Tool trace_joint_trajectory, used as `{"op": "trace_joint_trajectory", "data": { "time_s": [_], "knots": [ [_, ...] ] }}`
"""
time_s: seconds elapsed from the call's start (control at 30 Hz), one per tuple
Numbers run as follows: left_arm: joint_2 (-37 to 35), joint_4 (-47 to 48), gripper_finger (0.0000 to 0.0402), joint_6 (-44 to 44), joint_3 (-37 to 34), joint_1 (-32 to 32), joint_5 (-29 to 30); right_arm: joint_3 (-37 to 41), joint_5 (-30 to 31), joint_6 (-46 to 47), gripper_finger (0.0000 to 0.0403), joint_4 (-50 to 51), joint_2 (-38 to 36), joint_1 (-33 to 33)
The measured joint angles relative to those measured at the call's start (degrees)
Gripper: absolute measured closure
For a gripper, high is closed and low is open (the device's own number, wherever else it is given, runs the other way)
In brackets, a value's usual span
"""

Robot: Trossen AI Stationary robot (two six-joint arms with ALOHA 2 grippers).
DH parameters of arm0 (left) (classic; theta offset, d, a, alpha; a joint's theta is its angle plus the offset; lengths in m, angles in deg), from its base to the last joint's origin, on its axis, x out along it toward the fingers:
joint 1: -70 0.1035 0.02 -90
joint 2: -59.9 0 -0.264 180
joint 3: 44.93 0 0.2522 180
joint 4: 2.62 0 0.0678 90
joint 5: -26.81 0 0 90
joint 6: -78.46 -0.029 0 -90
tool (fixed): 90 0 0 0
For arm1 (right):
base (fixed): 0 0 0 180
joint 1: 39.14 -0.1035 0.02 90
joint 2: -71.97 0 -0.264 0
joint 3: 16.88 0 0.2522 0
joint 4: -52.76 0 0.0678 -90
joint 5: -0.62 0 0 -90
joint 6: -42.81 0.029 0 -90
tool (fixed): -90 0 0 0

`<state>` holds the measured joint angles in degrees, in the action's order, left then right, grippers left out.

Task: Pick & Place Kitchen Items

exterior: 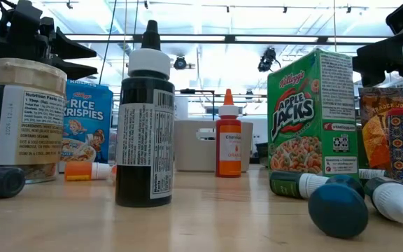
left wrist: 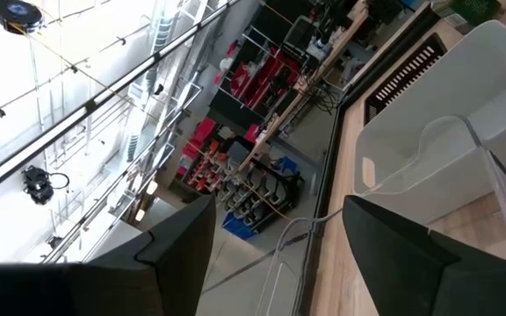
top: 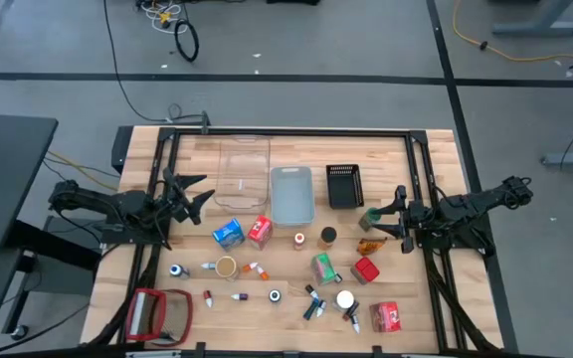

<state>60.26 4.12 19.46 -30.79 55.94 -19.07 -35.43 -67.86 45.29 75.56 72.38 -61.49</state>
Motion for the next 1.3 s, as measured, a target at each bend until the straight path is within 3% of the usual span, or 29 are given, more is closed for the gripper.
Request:
{"op": "trace_joint_trajectory", "data": {
  "time_s": [1.3],
  "knots": [
    [-0.01, -1.48, 0.0144, 1.32, 0.01, 0.01, -0.24, 0.01, 0.00, 0.01, 0.0223, 0.00, -0.01, 0.02]
  ]
}}
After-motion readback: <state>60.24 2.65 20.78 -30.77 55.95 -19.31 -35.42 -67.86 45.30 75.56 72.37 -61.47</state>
